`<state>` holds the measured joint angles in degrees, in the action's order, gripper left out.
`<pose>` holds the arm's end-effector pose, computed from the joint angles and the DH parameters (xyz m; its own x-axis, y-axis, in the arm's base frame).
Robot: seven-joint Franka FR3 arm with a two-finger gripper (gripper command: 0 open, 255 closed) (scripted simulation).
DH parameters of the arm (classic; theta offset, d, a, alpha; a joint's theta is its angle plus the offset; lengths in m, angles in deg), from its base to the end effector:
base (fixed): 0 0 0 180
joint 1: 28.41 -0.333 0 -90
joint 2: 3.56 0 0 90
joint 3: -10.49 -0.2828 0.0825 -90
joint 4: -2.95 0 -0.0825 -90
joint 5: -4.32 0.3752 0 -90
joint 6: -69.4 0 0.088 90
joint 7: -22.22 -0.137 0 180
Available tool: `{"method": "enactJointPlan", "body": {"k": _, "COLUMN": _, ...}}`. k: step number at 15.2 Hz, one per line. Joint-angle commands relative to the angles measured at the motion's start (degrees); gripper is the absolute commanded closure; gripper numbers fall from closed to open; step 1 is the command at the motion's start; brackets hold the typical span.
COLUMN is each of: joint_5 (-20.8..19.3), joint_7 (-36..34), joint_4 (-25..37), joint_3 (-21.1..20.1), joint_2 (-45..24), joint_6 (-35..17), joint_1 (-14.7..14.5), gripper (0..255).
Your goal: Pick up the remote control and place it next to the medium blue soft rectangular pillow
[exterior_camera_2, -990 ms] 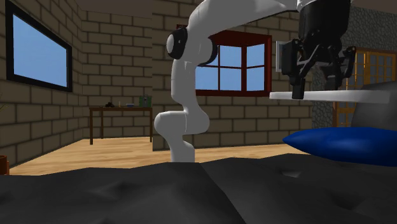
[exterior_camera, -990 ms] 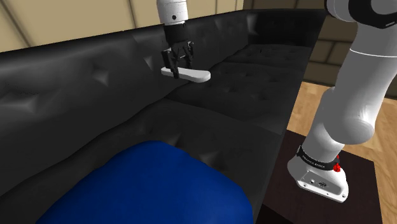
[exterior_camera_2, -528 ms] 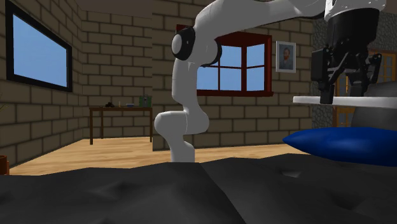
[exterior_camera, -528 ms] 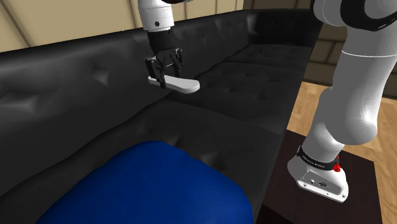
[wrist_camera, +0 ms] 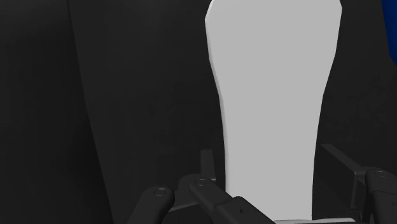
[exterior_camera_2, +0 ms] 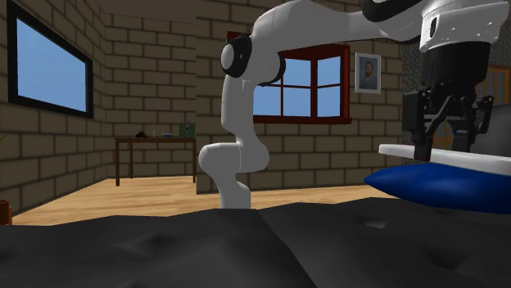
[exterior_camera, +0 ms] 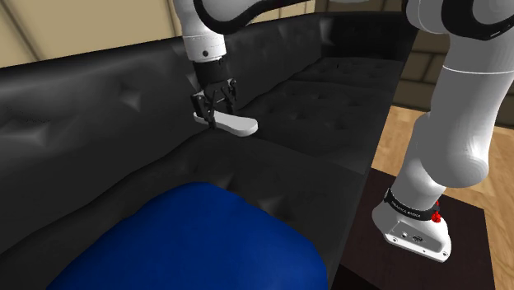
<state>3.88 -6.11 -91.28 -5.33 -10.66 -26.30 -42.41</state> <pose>0.5017 0.2798 0.4682 0.9952 0.0256 -0.0946 0.0277 -0.9994 0.0213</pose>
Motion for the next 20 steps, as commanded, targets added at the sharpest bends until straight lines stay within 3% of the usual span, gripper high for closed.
{"method": "enactJointPlan", "body": {"k": 1, "joint_5": 0.1, "joint_7": 0.1, "joint_4": -1.9, "joint_3": 0.1, "joint_2": 0.3, "joint_6": -1.7, "joint_1": 0.1, "gripper": 255}}
{"method": "enactJointPlan", "body": {"k": 20, "joint_5": -0.7, "joint_7": -0.1, "joint_4": -13.5, "joint_3": 0.2, "joint_2": -2.3, "joint_6": -15.7, "joint_1": 0.0, "gripper": 255}}
